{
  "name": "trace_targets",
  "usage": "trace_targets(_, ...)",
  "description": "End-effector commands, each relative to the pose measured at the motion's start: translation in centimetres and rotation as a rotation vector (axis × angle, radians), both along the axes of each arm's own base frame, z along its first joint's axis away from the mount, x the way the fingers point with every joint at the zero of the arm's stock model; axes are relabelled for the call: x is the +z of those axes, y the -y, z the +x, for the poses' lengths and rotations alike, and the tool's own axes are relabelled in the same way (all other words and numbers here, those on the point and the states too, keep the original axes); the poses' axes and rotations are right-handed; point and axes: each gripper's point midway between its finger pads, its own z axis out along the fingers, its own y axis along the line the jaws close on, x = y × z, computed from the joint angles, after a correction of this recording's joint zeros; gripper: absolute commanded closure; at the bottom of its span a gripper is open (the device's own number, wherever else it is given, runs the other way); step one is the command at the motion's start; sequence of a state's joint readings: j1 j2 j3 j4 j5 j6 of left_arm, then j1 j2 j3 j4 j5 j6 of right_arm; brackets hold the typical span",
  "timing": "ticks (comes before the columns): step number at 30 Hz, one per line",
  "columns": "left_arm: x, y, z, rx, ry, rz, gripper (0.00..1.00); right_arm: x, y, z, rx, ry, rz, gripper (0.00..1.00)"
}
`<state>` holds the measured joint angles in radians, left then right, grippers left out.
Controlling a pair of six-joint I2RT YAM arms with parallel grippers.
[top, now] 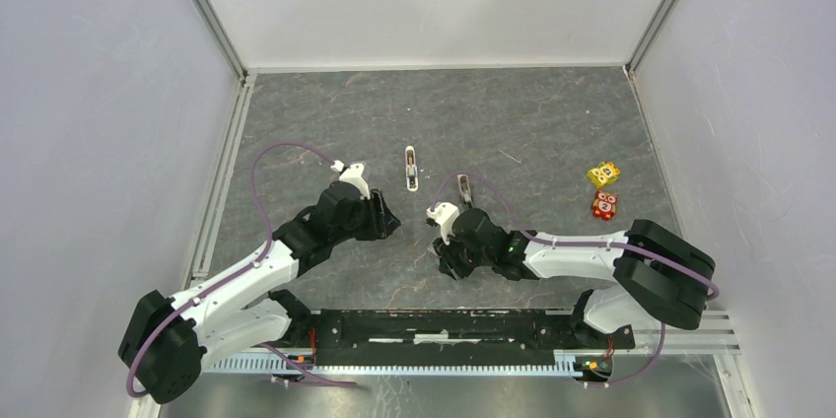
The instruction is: Load the staples into the stapler
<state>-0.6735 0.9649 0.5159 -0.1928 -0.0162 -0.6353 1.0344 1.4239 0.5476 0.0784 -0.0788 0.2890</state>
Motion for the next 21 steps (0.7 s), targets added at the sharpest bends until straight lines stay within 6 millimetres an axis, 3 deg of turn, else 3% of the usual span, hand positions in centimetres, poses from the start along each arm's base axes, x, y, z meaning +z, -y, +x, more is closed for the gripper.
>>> trace_targets(1,1.3,0.3,0.5,-0.026,0.047,-0.007,0.46,0.8,-1.4,0.3,0.005,0.008,0.043,0.66)
trace_targets(11,1.4,0.3,0.5,-0.024,0.048,-0.010,0.46,1.1,-1.4,0.3,0.002,0.012,0.053,0.78)
trace_targets(21,2.7,0.3,0.6,-0.031,0.083,-0.021,0.46,2.5,-1.4,0.8,-0.023,0.040,0.084,0.81)
